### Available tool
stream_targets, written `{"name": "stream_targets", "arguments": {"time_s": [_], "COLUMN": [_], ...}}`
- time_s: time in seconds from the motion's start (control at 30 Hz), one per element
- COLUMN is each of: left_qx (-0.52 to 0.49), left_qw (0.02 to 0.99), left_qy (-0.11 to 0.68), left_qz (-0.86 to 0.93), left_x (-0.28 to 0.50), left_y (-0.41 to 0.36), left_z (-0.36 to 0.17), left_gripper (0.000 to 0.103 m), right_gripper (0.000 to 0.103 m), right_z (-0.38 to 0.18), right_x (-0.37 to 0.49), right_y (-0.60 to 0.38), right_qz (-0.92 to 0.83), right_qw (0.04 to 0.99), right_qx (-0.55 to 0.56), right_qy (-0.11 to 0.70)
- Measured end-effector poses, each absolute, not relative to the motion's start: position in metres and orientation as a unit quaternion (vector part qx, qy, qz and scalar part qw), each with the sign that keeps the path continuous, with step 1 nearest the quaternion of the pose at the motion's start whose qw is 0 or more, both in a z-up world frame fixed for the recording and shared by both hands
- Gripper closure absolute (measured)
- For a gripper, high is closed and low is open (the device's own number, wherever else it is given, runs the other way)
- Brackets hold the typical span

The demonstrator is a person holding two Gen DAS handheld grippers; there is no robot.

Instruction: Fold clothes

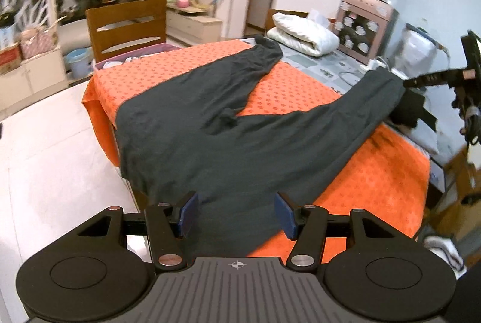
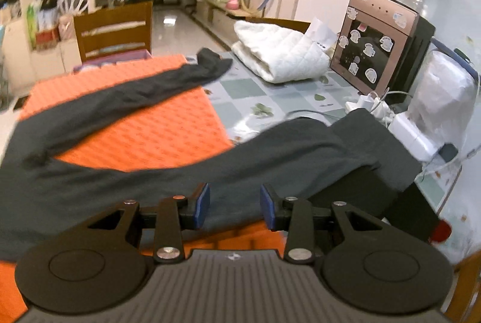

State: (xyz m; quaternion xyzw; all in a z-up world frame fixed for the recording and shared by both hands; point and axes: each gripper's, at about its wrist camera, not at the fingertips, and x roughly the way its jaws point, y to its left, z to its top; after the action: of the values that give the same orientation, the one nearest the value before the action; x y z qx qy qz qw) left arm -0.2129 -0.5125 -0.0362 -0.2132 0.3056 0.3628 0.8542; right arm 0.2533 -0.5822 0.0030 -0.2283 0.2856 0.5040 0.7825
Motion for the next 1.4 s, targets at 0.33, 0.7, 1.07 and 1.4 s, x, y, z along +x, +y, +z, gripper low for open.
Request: {"name": "stream_targets", "arguments": {"time_s": [0.33,0.7,1.07,1.4], "left_qx": [-0.158,-0.143,-0.125,-0.146], "left_qw": [0.887,0.901,0.919,0.93], "left_qy": [0.318,0.327,0.328,0.321], "left_qz": [0.296,0.248,0.179,0.1], "left_x": [-0.316,-0.325,-0.225,-0.094], "left_y": [-0.429,-0.31,-0.146,-0.024], "left_z": [-0.015,-0.009,-0.001,0.006], "left_gripper": [0.043,0.043,0.043,0.043], "right_gripper": [0.058,0.058,0.058,0.058], "right_z": [0.029,0.015,-0.026,-0.03], "right_x": [0.109,0.028,0.021,0.004], "right_y": [-0.557,-0.513,-0.438,-0.398], "right_qz": [0.484,0.471,0.42,0.345], "right_qw": [0.803,0.81,0.825,0.852], "right_qx": [-0.166,-0.125,-0.086,-0.055], "right_qy": [0.304,0.327,0.369,0.391]}}
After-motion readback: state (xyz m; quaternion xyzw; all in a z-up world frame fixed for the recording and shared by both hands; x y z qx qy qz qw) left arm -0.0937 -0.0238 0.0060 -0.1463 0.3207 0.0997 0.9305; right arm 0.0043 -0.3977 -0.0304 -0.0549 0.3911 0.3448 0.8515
